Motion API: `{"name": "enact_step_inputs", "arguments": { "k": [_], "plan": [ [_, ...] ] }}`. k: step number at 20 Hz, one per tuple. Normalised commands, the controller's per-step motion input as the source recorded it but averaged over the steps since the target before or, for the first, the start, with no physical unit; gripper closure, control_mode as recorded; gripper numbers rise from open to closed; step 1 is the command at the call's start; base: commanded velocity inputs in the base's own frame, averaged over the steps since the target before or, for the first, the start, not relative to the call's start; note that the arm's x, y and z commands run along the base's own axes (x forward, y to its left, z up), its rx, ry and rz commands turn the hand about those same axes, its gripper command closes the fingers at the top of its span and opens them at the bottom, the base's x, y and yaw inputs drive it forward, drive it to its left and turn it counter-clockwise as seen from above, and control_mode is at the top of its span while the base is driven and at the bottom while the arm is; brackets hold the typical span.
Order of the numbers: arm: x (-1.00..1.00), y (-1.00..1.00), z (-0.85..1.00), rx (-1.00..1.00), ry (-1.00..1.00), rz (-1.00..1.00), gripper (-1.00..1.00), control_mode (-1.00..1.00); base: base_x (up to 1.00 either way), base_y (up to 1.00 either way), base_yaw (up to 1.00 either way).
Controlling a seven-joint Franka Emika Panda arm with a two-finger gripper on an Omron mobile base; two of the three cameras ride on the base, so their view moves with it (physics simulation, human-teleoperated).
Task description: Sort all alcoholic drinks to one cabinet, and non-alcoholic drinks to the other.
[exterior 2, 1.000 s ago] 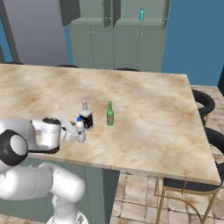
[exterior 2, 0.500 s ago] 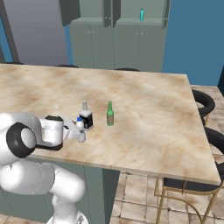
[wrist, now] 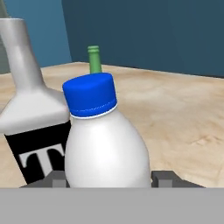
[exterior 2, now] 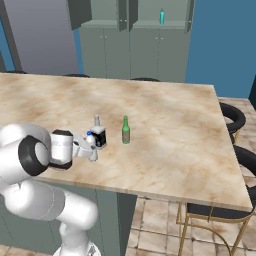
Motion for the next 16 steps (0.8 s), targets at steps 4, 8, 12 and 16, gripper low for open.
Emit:
{"name": "enact_step_inputs", "arguments": {
  "k": [4,8,12,16],
  "plan": [
    [-0.17,0.0,0.02,0.0,-0.02,0.0,1.0,-1.0,0.0,0.0,0.0],
    [-0.41,0.0,0.23,0.0,-0.04,-0.03,1.0,-1.0,0.0,0.0,0.0],
    [-0.34,0.0,0.36,-0.04,-0.02,-0.01,1.0,-1.0,0.0,0.0,0.0],
    [-0.15,0.0,0.6,-0.09,0.0,-0.01,1.0,-1.0,0.0,0.0,0.0]
  ]
}}
